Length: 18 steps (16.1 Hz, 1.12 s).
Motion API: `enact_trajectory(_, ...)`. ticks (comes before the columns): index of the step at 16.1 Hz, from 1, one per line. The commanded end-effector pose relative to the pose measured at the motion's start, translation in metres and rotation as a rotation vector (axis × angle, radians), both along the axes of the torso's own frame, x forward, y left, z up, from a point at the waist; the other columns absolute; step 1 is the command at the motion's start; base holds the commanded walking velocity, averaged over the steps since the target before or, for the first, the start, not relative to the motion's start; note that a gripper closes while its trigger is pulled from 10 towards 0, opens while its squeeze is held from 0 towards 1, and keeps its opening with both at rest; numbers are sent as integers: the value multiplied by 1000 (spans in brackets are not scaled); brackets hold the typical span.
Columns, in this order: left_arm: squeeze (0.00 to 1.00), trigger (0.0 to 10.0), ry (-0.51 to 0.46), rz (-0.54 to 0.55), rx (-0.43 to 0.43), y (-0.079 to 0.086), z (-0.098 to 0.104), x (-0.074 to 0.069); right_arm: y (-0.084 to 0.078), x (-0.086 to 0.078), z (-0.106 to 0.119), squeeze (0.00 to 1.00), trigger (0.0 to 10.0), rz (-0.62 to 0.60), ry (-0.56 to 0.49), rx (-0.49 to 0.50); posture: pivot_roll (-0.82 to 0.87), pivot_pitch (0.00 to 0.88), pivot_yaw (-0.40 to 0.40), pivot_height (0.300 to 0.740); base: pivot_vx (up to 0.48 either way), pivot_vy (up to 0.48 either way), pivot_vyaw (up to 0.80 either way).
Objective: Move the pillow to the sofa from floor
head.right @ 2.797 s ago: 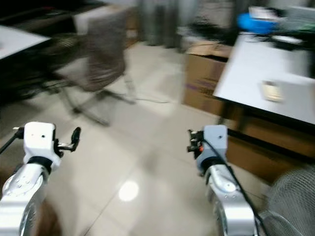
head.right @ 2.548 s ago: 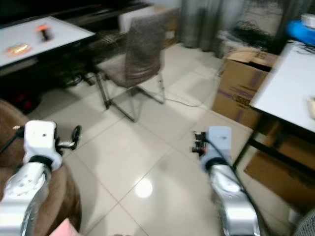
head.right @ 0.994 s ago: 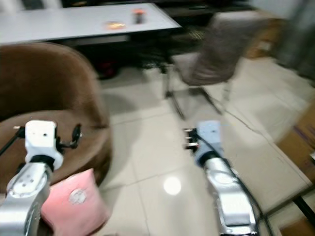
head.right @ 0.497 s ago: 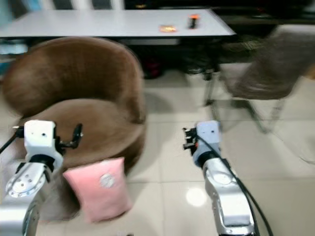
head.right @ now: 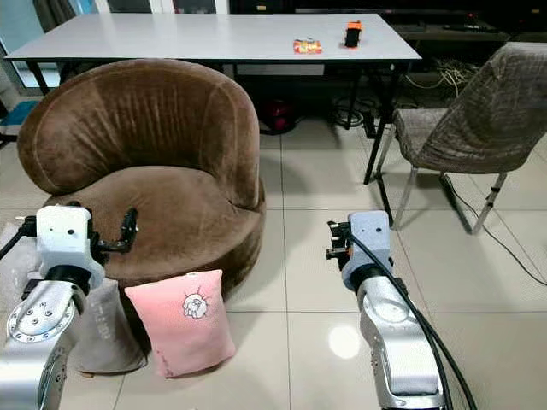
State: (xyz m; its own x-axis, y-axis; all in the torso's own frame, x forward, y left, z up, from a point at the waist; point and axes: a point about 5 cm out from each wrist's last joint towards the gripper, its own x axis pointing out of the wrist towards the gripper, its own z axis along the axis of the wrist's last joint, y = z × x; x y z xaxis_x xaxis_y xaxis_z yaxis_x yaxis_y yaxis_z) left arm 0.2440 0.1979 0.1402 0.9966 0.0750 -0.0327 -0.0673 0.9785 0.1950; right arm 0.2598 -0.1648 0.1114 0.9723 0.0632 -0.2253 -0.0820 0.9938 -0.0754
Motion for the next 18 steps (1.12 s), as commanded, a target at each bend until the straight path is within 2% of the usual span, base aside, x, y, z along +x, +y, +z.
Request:
enact_trajectory(1,0,10000,-21,-26,-9,-4,5,1,5,2,2,0,10000,24,-10,8,-168,0,30,740,401,0,800)
enact_trajectory(6,0,10000,-15,-24,-11,-4,3,2,3,6,3,0,10000,16,-13,-4,-174,0,36,740,407,0,800)
enact_trajectory(8,0,10000,-15,-22,-9,-3,2,3,-2,7,0,0,10000,-40,-4,17,-173,0,37,740,407,0,0)
enact_trajectory(11,0,10000,-13,-24,-4,-3,2,3,-2,7,0,0,10000,-41,-4,7,-176,0,39,740,406,0,0)
enact_trajectory(14,0,10000,-12,-27,-2,-4,1,4,2,8,0,0,10000,16,-7,-39,-180,0,37,740,387,0,0)
enact_trajectory(18,0,10000,-13,-20,-23,-6,-2,4,3,7,1,0,10000,101,3,-25,-184,0,36,740,255,0,800)
